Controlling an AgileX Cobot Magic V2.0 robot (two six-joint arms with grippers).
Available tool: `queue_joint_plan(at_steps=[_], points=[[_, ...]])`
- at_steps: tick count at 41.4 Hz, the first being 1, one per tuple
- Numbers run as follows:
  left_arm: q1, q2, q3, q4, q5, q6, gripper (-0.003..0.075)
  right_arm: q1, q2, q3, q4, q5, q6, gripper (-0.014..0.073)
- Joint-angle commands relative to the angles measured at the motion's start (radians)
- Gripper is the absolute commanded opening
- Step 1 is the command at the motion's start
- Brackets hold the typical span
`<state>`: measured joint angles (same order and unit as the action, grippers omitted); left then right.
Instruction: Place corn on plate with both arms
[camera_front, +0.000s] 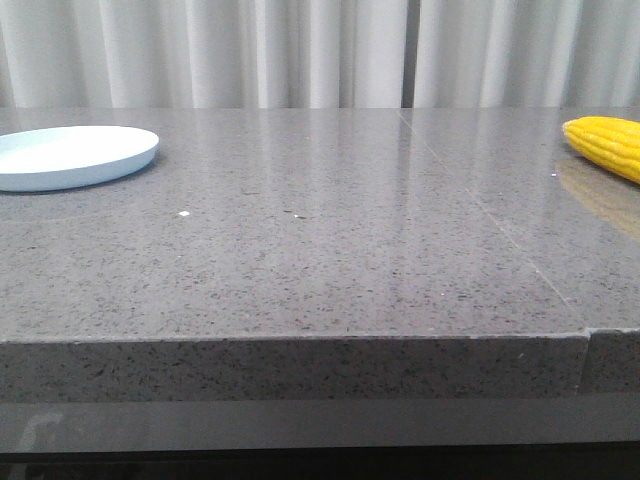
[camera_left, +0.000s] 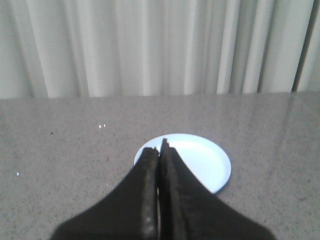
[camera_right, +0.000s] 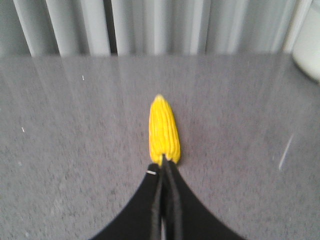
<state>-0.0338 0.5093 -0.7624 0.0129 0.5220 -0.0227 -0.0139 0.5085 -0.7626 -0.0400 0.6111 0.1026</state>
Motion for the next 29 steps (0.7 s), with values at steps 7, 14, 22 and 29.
queue_joint_plan(at_steps=[7,14,22,29], points=[[-0.008,0.120,-0.030,-0.001,-0.003,0.002,-0.0020,0.003,0.119,-0.033,-0.021,-0.053,0.000,-0.0068],[-0.008,0.191,-0.030,-0.001,0.004,0.002,-0.0020,0.003,0.174,-0.033,-0.021,-0.026,0.000,-0.0064],[-0.008,0.252,-0.030,0.002,0.002,0.002,0.0042,0.003,0.211,-0.033,-0.021,-0.014,-0.006,0.0218],[-0.008,0.271,-0.030,0.035,-0.009,0.003,0.0215,0.003,0.236,-0.033,-0.021,-0.008,-0.012,0.0610]])
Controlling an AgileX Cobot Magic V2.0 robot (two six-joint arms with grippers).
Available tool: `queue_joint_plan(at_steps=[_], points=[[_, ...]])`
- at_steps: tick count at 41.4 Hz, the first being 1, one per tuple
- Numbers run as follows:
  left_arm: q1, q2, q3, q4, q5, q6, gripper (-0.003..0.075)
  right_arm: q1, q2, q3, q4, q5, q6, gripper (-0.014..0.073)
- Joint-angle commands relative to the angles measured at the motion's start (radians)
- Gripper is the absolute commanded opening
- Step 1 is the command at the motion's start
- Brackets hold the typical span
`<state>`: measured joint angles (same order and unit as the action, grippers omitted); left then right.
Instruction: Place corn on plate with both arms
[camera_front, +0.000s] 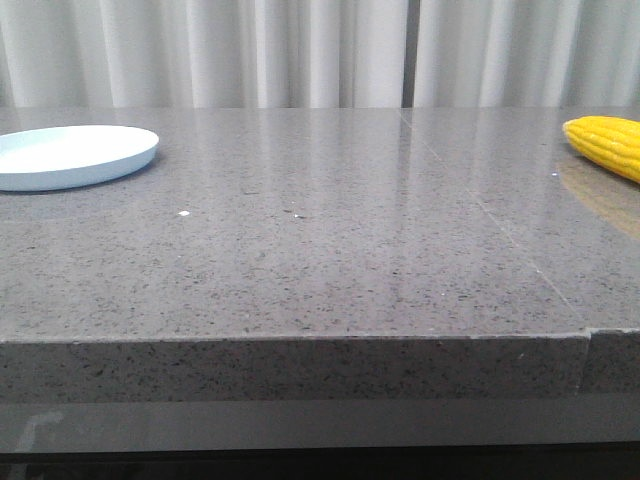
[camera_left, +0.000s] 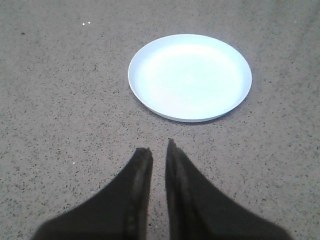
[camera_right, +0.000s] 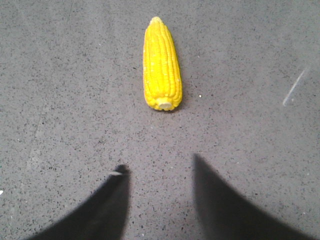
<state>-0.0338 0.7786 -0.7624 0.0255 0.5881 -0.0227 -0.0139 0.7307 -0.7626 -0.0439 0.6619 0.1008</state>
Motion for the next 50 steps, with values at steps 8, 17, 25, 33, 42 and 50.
queue_joint_plan(at_steps=[8,17,25,33,42,50], points=[[-0.008,0.004,-0.030,0.050,-0.098,0.003,0.0491,0.003,0.033,-0.033,-0.018,-0.076,-0.011,0.0654],[-0.008,0.077,-0.046,0.068,-0.095,0.003,0.0543,0.003,0.033,-0.033,-0.018,-0.075,-0.011,0.0654],[0.025,0.255,-0.169,0.111,-0.060,0.003,0.0542,0.003,0.033,-0.033,-0.018,-0.075,-0.011,0.0654],[0.146,0.457,-0.333,0.042,0.007,0.029,0.0542,0.003,0.033,-0.033,-0.018,-0.075,-0.011,0.0654],[0.233,0.669,-0.493,-0.368,0.092,0.341,0.0542,0.003,0.033,-0.033,-0.018,-0.075,-0.011,0.0654],[0.220,0.832,-0.612,-0.416,0.081,0.356,0.0508,0.003,0.033,-0.033,-0.018,-0.075,-0.011,0.0654]])
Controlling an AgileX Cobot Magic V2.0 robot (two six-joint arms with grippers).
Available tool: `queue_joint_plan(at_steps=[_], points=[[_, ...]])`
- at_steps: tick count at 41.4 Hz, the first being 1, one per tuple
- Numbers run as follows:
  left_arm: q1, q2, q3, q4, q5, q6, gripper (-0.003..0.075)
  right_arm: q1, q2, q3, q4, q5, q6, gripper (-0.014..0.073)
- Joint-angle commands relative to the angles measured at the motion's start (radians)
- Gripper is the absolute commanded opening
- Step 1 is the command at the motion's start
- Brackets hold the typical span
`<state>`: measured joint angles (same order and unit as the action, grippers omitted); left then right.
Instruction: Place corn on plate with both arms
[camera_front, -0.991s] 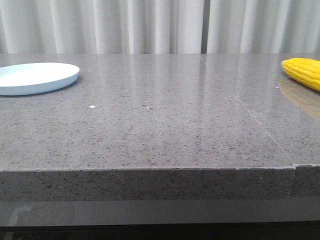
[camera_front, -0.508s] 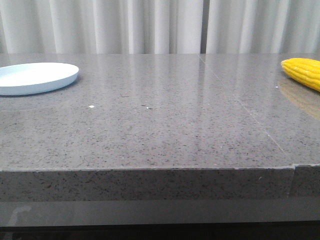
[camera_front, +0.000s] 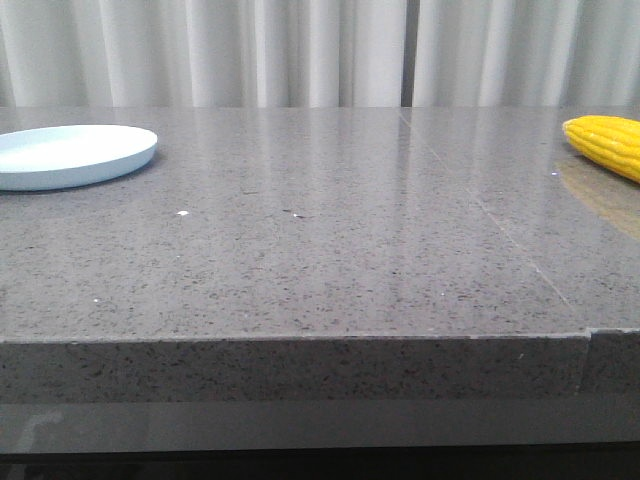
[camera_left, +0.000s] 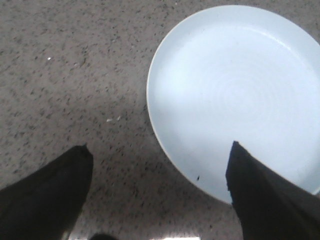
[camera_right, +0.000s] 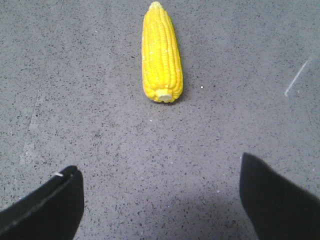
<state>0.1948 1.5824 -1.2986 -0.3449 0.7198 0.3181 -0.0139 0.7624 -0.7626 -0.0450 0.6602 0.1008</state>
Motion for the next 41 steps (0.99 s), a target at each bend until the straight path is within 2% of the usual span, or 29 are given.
queue_joint_plan(at_steps=[1,12,24,27,35,41], points=[[-0.011,0.046,-0.090,-0.047,-0.051,0.016,0.0503,0.003,0.001,-0.033,-0.016,-0.073,-0.011,0.0654],[-0.031,0.216,-0.221,-0.051,-0.052,0.016,0.0433,0.003,0.001,-0.033,-0.016,-0.073,-0.011,0.0654],[-0.032,0.293,-0.257,-0.051,-0.032,0.016,0.0367,0.003,0.001,-0.033,-0.016,-0.073,-0.011,0.0654],[-0.032,0.293,-0.257,-0.051,-0.017,0.016,0.0295,0.003,0.001,-0.033,-0.016,-0.073,-0.011,0.0654],[-0.032,0.293,-0.257,-0.051,-0.007,0.016,-0.0006,0.003,0.001,-0.033,-0.016,-0.073,-0.011,0.0654],[-0.036,0.282,-0.261,-0.069,0.005,0.016,-0.0020,0.003,0.001,-0.033,-0.016,-0.073,-0.011,0.0654]])
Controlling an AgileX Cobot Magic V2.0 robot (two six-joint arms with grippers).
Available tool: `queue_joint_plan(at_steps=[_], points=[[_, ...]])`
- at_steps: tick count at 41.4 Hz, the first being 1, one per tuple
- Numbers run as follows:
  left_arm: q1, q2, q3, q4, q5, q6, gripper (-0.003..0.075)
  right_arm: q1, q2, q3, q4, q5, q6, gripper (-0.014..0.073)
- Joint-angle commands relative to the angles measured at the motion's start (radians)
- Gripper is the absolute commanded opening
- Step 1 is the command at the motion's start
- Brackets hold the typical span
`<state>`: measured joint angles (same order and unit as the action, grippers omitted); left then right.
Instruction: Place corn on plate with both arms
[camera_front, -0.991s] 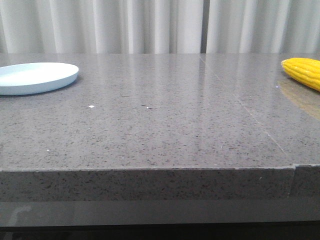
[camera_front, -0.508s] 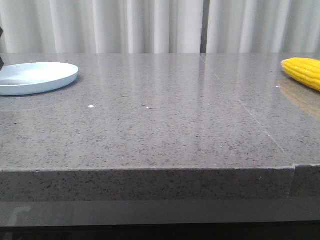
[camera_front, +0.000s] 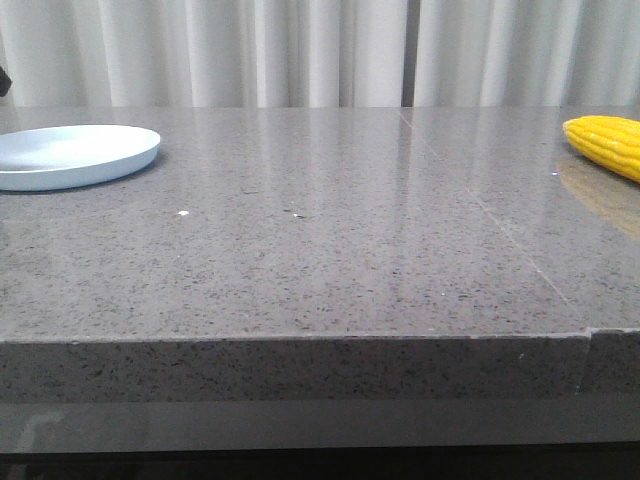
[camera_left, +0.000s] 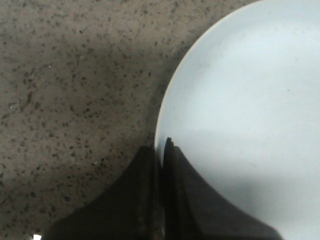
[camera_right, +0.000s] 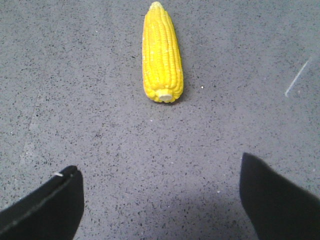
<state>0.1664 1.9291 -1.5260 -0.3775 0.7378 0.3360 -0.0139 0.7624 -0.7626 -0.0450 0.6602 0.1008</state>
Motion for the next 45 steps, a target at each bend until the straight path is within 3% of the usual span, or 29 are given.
queue_joint_plan(at_steps=[1,14,21,31,45], points=[[-0.010,-0.067,-0.036,-0.043,-0.012,-0.002,-0.0020,0.003,0.001,-0.033,-0.016,-0.073,-0.011,0.0654],[-0.138,-0.107,-0.158,-0.082,0.073,-0.002,-0.0020,0.003,0.001,-0.033,-0.016,-0.073,-0.011,0.0654],[-0.235,-0.107,-0.170,-0.189,0.044,-0.002,-0.0020,0.003,0.001,-0.033,-0.016,-0.073,-0.011,0.0654],[-0.370,-0.074,-0.170,-0.198,-0.012,-0.002,-0.0020,0.003,0.001,-0.033,-0.016,-0.073,-0.011,0.0654],[-0.446,0.000,-0.170,-0.193,-0.006,-0.002,-0.0020,0.003,0.001,-0.033,-0.016,-0.073,-0.011,0.0654]])
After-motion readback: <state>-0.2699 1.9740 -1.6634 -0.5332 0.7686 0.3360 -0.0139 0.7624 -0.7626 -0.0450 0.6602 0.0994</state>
